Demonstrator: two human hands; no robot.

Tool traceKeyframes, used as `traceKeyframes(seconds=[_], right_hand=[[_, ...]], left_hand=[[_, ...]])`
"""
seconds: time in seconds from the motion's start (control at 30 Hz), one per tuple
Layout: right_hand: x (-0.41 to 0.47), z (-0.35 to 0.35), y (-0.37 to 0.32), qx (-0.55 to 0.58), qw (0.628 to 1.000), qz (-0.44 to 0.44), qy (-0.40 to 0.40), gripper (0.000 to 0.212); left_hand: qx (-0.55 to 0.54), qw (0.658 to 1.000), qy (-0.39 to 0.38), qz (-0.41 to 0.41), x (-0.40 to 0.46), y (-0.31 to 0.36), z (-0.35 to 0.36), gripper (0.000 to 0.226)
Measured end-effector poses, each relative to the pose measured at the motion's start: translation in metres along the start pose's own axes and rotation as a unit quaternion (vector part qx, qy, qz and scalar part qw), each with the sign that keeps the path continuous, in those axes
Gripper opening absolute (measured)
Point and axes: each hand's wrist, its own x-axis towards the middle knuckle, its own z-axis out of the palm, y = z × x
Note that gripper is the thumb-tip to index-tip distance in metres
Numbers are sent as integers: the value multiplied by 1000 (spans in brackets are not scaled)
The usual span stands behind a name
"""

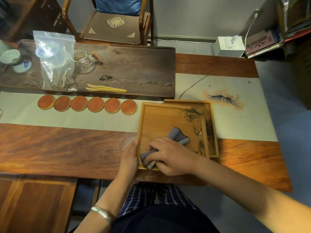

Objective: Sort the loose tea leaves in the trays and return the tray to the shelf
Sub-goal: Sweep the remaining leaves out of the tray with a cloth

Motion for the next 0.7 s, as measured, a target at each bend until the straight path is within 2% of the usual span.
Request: traceKeyframes(seconds=[0.17, 0.3, 0.43, 0.53, 0.7], right_hand=[[-20, -6, 10, -1, 1000, 24, -18, 24], [-15, -13, 16, 2, 999, 48, 21, 25], [7, -9, 5, -21, 1000, 13, 3, 25], [12, -2, -1, -32, 999, -9, -7, 22], [-5, 1, 2, -29, 999, 1, -18, 23]], left_hand=[[12, 1000, 6, -13, -1, -7, -7, 42], [17, 1000, 0, -5, 0, -6, -5, 41], [36, 999, -8, 15, 1, -4, 0, 45], [26, 1000, 0, -7, 1, -7, 0, 45], [58, 998, 0, 18, 0, -8, -7, 43]])
